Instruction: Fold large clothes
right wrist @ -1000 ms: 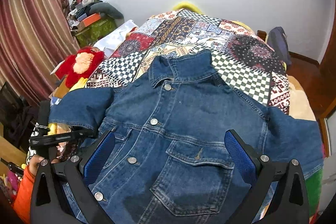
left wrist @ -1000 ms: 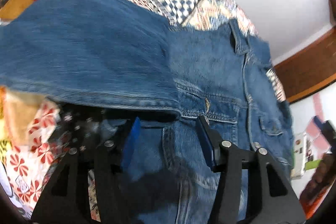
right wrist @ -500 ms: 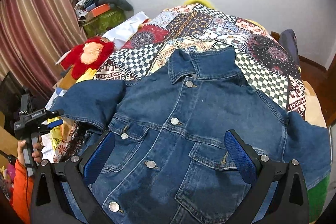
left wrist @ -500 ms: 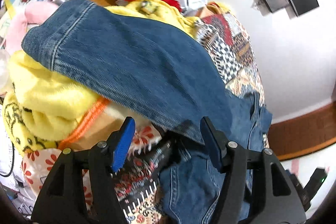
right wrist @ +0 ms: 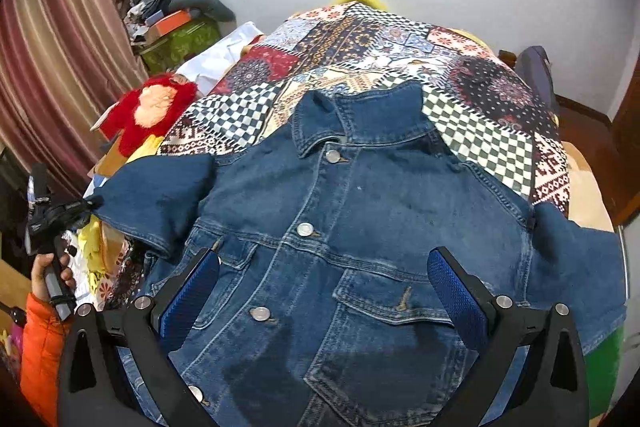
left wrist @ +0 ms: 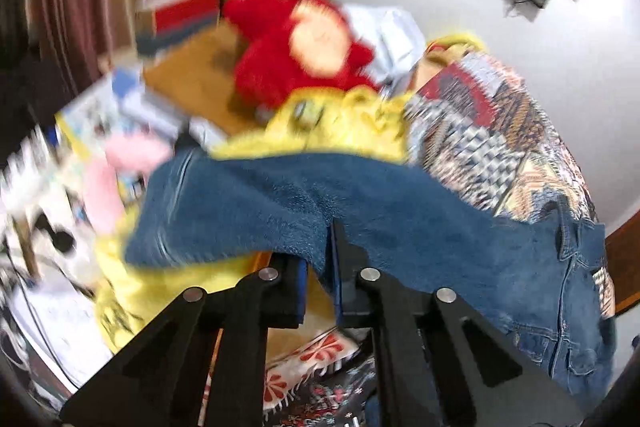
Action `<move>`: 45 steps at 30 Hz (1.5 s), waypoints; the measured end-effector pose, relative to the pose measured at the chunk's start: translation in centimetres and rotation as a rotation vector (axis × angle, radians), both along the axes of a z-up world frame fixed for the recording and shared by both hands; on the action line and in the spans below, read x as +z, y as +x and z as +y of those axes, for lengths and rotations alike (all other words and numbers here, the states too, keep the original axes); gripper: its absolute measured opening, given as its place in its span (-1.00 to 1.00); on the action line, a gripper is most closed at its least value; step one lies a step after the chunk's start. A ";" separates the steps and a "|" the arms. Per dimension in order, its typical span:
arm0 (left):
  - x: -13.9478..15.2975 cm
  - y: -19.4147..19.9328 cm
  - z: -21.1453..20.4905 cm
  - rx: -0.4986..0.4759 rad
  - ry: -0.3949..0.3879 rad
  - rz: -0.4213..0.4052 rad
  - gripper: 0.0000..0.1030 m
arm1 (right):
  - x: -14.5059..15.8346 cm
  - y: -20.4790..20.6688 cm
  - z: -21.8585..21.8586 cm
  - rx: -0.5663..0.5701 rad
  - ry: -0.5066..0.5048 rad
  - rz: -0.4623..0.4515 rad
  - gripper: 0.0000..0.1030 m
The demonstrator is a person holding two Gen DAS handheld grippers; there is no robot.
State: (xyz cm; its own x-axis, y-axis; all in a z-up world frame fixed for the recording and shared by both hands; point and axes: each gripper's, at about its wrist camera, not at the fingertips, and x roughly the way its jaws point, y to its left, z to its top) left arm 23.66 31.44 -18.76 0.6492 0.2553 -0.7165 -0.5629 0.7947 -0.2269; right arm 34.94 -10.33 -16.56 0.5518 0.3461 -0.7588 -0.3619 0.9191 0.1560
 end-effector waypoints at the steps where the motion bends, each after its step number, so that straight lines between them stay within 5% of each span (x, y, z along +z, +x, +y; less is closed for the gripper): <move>1: 1.1 0.1 -0.5 -0.017 0.015 -0.024 -0.85 | 0.0 0.1 -0.3 -0.006 0.004 -0.001 1.00; 9: 10.8 2.9 -10.2 -0.300 0.139 -0.206 -0.87 | 0.2 0.6 -3.8 -0.054 0.064 -0.004 1.00; 14: 12.4 6.5 -18.1 -0.495 0.139 -0.232 -0.88 | 0.4 0.5 -6.5 -0.094 0.096 -0.008 1.00; 18: 9.9 9.5 -24.7 -0.651 0.100 -0.148 -0.88 | 0.6 0.6 -8.8 -0.123 0.109 -0.017 1.00; 23: 2.4 11.9 -32.1 -0.835 0.038 0.087 -0.88 | 0.3 0.8 -11.3 -0.163 0.115 0.004 1.00; 28: -2.5 10.8 -36.7 -0.951 0.036 0.241 -0.87 | -0.5 1.0 -12.8 -0.189 0.100 0.023 1.00; 32: -3.4 9.4 -37.6 -0.988 0.059 0.301 -0.66 | -1.2 1.3 -13.0 -0.190 0.081 0.046 1.00; 36: -2.1 8.0 -35.7 -0.975 0.011 0.259 0.21 | -1.0 1.4 -11.5 -0.160 0.072 0.042 1.00; 41: 1.1 5.0 -31.3 -0.903 0.050 0.147 0.25 | 0.3 1.7 -8.2 -0.105 0.073 0.014 1.00; 45: 2.1 4.2 -26.7 -0.790 0.090 0.100 0.51 | 0.7 1.9 -4.7 -0.040 0.046 0.001 1.00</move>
State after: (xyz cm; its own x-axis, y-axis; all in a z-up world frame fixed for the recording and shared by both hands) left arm 27.86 4.74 -16.68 0.5961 -0.1936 -0.7792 0.1600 0.9797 -0.1210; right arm 36.89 -15.00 -15.85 0.5650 0.3579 -0.7434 -0.3243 0.9248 0.1988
